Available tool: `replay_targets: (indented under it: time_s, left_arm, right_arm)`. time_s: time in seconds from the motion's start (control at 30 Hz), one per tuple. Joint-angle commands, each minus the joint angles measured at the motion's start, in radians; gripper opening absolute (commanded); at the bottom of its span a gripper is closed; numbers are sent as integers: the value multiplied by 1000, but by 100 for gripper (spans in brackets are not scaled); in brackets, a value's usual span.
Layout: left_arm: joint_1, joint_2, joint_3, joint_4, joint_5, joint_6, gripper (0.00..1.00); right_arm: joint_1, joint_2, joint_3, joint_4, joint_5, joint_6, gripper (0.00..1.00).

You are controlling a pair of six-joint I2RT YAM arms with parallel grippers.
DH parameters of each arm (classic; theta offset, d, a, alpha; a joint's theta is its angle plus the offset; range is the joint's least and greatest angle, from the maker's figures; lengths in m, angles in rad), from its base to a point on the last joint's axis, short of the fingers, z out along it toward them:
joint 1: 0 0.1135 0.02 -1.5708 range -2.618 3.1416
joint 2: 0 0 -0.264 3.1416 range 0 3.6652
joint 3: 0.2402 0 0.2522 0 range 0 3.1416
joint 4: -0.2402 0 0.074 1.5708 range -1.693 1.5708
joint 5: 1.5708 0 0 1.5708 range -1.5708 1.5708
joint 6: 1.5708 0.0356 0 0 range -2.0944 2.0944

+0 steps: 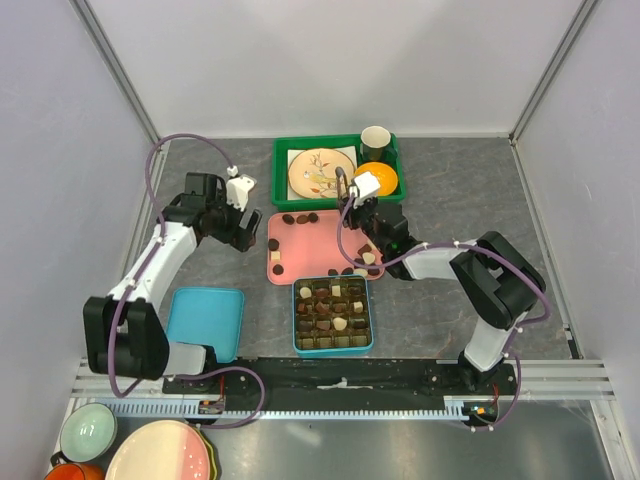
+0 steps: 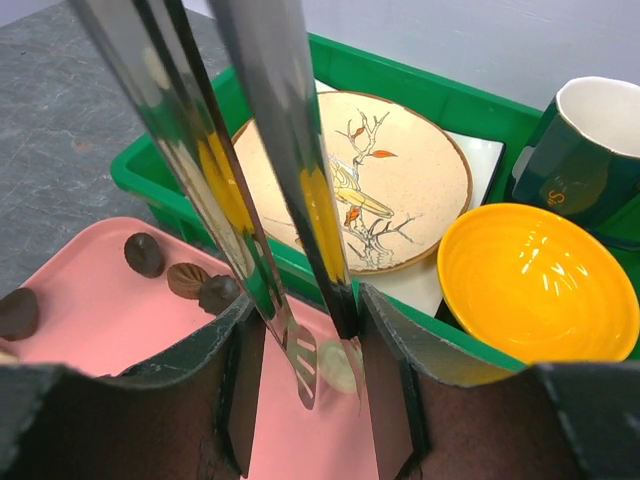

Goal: Pack the chocolate
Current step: Pick up the fake chocolate from the plate.

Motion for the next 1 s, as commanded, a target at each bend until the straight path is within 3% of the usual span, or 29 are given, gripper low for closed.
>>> replay_targets:
  time_s: [0.0, 0.17, 0.63, 0.8, 0.97]
  left_arm:
    - [3, 74, 53, 104, -16, -13, 99]
    - [3, 137, 76, 124, -15, -26, 99]
    - [3, 0, -23, 101, 8, -28, 99]
    - [3, -30, -34, 87, 15, -27, 99]
    - [3, -47, -45, 75, 15, -20, 99]
  right_arm:
    - [6, -53, -42, -3, -33, 41, 48]
    - [12, -82, -71, -6, -56, 55, 48]
    - [11, 5, 23, -61, -64, 29, 48]
    - [9, -19, 28, -78, -91, 33, 34]
    - [9, -98, -38, -63, -136, 55, 28]
